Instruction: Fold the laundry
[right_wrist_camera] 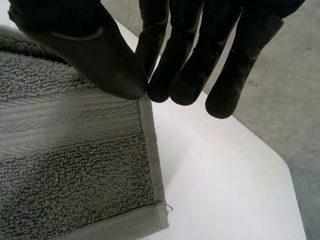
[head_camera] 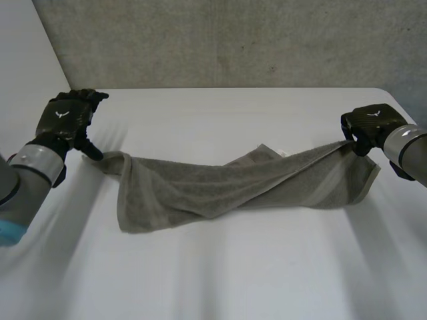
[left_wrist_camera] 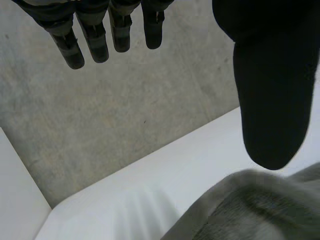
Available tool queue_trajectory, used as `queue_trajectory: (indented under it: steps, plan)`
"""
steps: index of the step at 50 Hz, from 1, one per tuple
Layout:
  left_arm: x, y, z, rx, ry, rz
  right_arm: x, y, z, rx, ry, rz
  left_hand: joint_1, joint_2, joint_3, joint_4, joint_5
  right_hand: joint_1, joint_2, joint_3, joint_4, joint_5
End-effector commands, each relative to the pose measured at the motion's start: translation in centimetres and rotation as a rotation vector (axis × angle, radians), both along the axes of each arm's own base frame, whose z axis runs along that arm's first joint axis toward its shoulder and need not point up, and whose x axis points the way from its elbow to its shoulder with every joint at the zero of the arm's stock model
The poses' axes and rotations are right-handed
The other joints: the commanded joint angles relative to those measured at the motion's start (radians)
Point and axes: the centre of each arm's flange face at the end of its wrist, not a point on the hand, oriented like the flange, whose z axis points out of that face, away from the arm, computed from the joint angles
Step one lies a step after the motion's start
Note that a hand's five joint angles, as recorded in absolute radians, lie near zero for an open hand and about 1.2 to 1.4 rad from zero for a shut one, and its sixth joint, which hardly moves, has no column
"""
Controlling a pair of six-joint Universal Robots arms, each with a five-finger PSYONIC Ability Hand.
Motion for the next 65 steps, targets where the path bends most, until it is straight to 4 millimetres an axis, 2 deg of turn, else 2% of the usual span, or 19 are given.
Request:
queue_trajectory:
  steps: [1,5,8,11,13,18,24,33,38,43,48,55,58,59,60,62,63,64,65]
  plan:
    - [-0.2,6.3,0.8,0.044,-0.004,-0.075,-0.2,0.9,-1.3,0.035,0.007,-0.004,0.067,0.071,0.070,0.070,0.049,0.071,0.052,0.054,0.054,0.049]
    - [-0.5,9.9,-0.6,0.148,-0.005,-0.142,-0.1,1.3,-2.1,0.053,0.017,0.002,0.239,0.243,0.243,0.243,0.221,0.071,0.052,0.054,0.054,0.049]
    - [-0.5,11.2,-2.1,0.231,-0.009,-0.147,0.0,1.4,-2.3,0.059,0.018,0.009,0.357,0.361,0.360,0.361,0.339,0.071,0.052,0.054,0.054,0.049]
    - [-0.7,11.7,-2.8,0.262,-0.021,-0.157,0.2,1.6,-2.5,0.065,0.019,0.013,0.363,0.367,0.367,0.367,0.345,0.071,0.052,0.054,0.054,0.049]
    - [-1.3,12.5,-4.4,0.308,-0.076,-0.190,0.2,1.6,-2.6,0.068,0.019,0.013,0.363,0.367,0.367,0.367,0.345,0.071,0.052,0.054,0.054,0.049]
    - [-2.2,13.3,-6.7,0.330,-0.211,-0.243,0.2,1.8,-2.9,0.075,0.022,0.014,0.360,0.364,0.364,0.364,0.342,0.071,0.052,0.054,0.054,0.049]
    - [-2.5,12.2,-8.5,0.305,-0.295,-0.217,0.2,1.9,-3.2,0.078,0.023,0.014,0.343,0.347,0.346,0.346,0.325,0.071,0.052,0.054,0.054,0.049]
    - [-3.2,10.6,-8.8,0.211,-0.294,-0.208,0.1,2.0,-3.6,0.084,0.024,0.014,0.375,0.379,0.378,0.379,0.357,0.071,0.052,0.054,0.054,0.049]
    - [-3.3,10.1,-9.0,0.204,-0.295,-0.202,0.1,2.1,-3.7,0.088,0.024,0.014,0.551,0.555,0.555,0.555,0.533,0.071,0.052,0.054,0.054,0.049]
    - [-3.4,9.8,-9.1,0.202,-0.293,-0.202,0.1,2.1,-3.9,0.093,0.026,0.015,0.932,0.936,0.935,0.936,0.914,0.071,0.052,0.054,0.054,0.049]
    - [-3.4,9.8,-9.5,0.213,-0.299,-0.205,0.1,2.1,-4.1,0.097,0.027,0.015,1.126,1.130,1.129,1.130,1.108,0.071,0.052,0.054,0.054,0.049]
    - [-3.4,9.7,-9.2,0.208,-0.295,-0.200,0.2,2.0,-3.5,0.083,0.026,0.020,1.208,1.212,1.212,1.212,1.190,0.071,0.052,0.054,0.054,0.049]
    - [-3.4,9.6,-7.9,0.174,-0.288,-0.196,0.1,2.2,-1.9,0.050,0.042,0.024,1.208,1.212,1.212,1.212,1.190,0.071,0.052,0.054,0.054,0.049]
    - [-3.4,9.7,-6.6,0.140,-0.281,-0.188,0.0,2.6,-0.4,0.018,0.066,0.031,1.208,1.212,1.212,1.212,1.190,0.071,0.052,0.054,0.054,0.049]
    - [-3.4,9.7,-6.6,0.139,-0.281,-0.188,0.0,2.6,-0.4,0.017,0.067,0.031,1.208,1.212,1.212,1.212,1.190,0.071,0.052,0.054,0.054,0.049]
    - [-3.2,10.1,-2.8,0.058,-0.252,-0.173,-0.4,3.9,3.0,-0.051,0.141,0.050,1.208,1.212,1.212,1.212,1.190,0.071,0.052,0.054,0.054,0.049]
    - [-3.2,10.1,-2.8,0.057,-0.252,-0.173,-0.4,3.9,3.0,-0.052,0.141,0.050,1.208,1.212,1.212,1.212,1.190,0.071,0.052,0.054,0.054,0.049]
    - [-2.9,10.5,-0.6,0.027,-0.220,-0.159,-0.6,4.6,4.7,-0.087,0.172,0.053,1.208,1.212,1.212,1.212,1.190,0.071,0.052,0.054,0.054,0.049]
    - [-2.9,10.5,-0.6,0.027,-0.219,-0.159,-0.7,5.3,6.4,-0.118,0.194,0.057,1.208,1.212,1.212,1.212,1.190,0.071,0.052,0.054,0.054,0.049]
